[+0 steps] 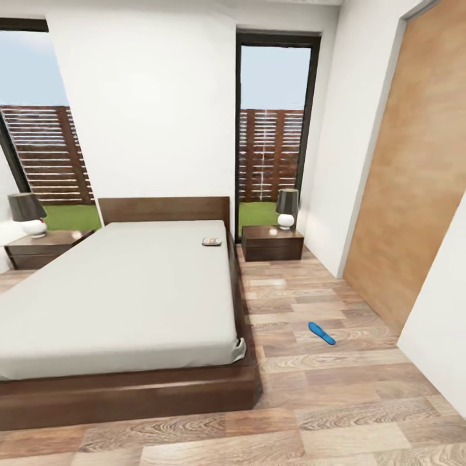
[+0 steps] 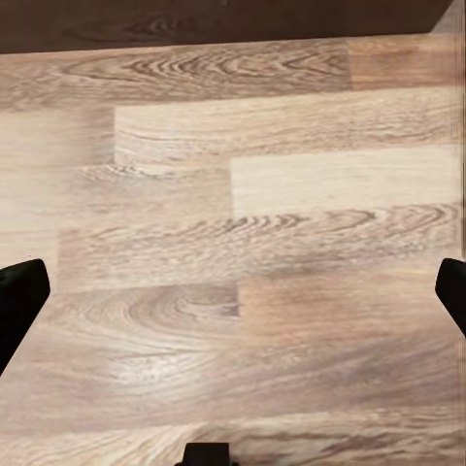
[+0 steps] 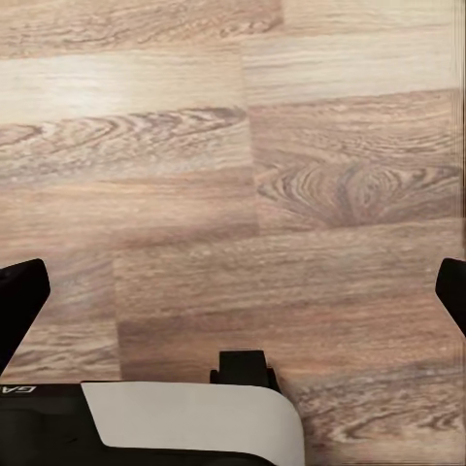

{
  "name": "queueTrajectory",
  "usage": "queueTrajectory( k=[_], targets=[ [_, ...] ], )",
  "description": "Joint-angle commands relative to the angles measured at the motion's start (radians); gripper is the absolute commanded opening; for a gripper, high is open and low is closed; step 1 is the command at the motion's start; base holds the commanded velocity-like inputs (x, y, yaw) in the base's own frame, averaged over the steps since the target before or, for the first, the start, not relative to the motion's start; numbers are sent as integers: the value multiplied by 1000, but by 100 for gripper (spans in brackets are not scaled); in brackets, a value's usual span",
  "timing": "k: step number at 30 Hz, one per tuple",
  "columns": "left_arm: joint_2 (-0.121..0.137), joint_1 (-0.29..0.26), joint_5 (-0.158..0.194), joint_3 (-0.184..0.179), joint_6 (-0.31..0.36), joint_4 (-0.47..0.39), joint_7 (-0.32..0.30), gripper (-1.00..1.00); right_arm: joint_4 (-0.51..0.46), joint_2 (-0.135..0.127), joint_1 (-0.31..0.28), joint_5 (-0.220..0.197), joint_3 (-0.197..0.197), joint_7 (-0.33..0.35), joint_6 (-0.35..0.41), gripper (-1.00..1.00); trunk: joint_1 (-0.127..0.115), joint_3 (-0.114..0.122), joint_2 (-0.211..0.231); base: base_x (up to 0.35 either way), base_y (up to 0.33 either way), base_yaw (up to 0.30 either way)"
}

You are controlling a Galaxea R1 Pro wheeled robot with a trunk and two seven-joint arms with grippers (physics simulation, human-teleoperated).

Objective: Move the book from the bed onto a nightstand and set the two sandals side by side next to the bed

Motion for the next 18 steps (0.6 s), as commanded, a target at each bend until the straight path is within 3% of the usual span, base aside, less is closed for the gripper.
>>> queueTrajectory(
  k=[1,18],
  targets=[
    [0,0,0,1,-5,0,0,100,0,0,0,0,-1,-1,-2,100,0,-1,0,0,0,-251],
    [0,0,0,1,-18,2,1,100,0,0,0,0,-1,-1,-3,100,0,-1,0,0,0,-246]
  ],
)
